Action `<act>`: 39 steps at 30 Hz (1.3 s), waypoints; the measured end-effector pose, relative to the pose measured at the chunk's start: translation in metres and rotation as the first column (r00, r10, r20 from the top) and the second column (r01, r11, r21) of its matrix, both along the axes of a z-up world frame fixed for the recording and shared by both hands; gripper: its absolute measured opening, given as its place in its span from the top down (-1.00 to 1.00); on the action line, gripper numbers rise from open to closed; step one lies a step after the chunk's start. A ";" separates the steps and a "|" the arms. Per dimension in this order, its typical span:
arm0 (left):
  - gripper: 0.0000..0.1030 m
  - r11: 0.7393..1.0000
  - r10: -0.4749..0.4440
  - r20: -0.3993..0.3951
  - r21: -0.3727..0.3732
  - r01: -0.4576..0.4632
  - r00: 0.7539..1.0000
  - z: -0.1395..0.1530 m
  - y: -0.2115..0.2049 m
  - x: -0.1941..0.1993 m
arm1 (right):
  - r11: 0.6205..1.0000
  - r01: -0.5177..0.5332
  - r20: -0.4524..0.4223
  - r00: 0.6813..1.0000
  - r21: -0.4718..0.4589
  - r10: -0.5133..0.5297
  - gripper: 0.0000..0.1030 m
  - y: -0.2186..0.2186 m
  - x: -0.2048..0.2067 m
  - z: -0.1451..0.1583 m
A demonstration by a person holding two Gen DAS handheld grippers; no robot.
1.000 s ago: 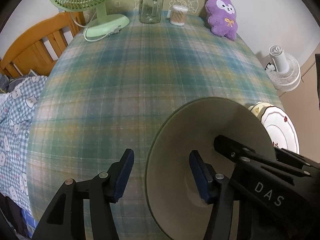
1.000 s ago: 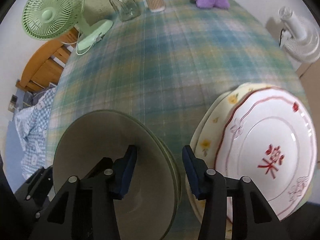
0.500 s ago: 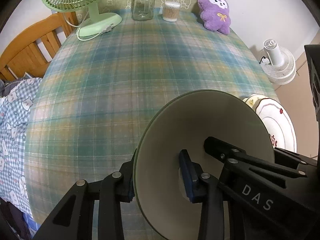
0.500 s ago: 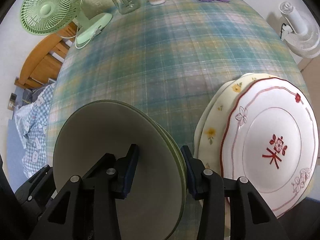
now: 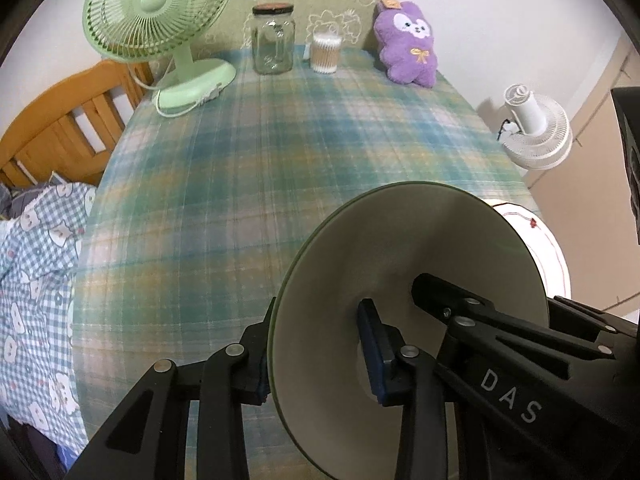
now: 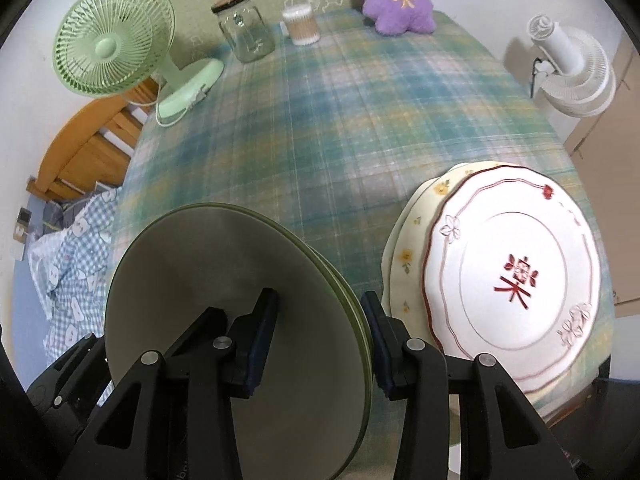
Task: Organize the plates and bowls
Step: 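Hold the bowl with both grippers and swing it over the plate stack, then lower the bowl onto the stacked bowls on the plates with both grippers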
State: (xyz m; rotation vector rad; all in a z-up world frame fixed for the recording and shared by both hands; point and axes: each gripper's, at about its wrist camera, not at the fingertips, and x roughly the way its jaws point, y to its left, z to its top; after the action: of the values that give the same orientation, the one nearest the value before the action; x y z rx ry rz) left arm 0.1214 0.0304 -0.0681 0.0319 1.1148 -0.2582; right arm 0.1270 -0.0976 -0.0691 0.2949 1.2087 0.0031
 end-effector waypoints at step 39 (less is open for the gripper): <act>0.34 0.999 0.051 0.027 -0.011 -0.051 0.998 0.021 -0.140 -0.009 | 1.000 -0.026 0.016 1.000 -0.014 0.027 0.11 -0.144 -0.006 0.023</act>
State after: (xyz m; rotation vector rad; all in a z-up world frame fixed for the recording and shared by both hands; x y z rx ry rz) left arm 0.1121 -0.1095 -0.0471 -0.0021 1.0857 -0.2168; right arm 0.1208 -0.2420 -0.0456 0.2665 1.1957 0.0202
